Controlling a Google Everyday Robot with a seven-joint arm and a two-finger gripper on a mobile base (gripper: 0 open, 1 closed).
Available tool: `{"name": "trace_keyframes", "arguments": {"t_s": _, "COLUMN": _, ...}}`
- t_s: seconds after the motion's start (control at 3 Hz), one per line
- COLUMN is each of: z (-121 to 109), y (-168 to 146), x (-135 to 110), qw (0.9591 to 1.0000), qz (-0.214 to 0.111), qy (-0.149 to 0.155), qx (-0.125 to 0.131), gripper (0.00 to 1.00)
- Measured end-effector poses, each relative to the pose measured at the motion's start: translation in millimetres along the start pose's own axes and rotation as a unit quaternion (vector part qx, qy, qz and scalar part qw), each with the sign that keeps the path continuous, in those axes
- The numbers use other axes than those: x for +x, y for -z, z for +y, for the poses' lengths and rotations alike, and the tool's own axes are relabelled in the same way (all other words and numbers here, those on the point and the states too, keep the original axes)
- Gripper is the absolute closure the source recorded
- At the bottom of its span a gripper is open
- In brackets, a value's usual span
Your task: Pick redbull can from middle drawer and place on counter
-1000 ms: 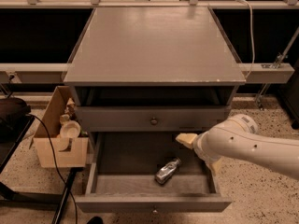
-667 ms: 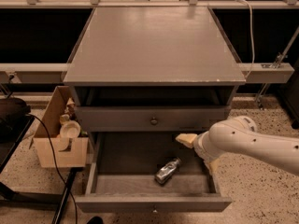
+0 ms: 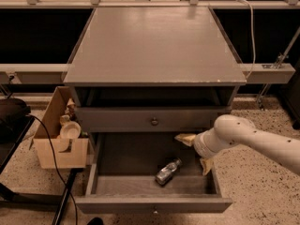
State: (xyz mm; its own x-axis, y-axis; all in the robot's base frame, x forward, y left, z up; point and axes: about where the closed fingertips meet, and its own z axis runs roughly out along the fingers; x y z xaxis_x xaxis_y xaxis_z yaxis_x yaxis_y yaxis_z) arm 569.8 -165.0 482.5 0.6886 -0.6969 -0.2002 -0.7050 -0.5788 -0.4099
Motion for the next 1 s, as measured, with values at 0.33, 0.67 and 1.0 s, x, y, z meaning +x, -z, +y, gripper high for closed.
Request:
{"name": "trace_keyframes", "arguments": {"t_s": 0.33, "z": 3.7, "y": -1.6, "x": -1.2, "qw": 1.0000, "qz": -0.001, "qy": 0.001, "qx": -0.003, "gripper": 0.00}}
{"name": "trace_keyframes", "arguments": {"t_s": 0.67, "z": 14.8, "y": -17.9, "x": -8.2, "qw": 0.9998, "qz": -0.015, "qy": 0.004, "qx": -0.011, "gripper": 0.00}}
{"name": "trace_keyframes", "arguments": {"t_s": 1.0, "z": 19.7, "y": -28.9, "x": -12.8, "qw": 0.9996, "qz": -0.023, "qy": 0.009, "qx": -0.013, "gripper": 0.00}}
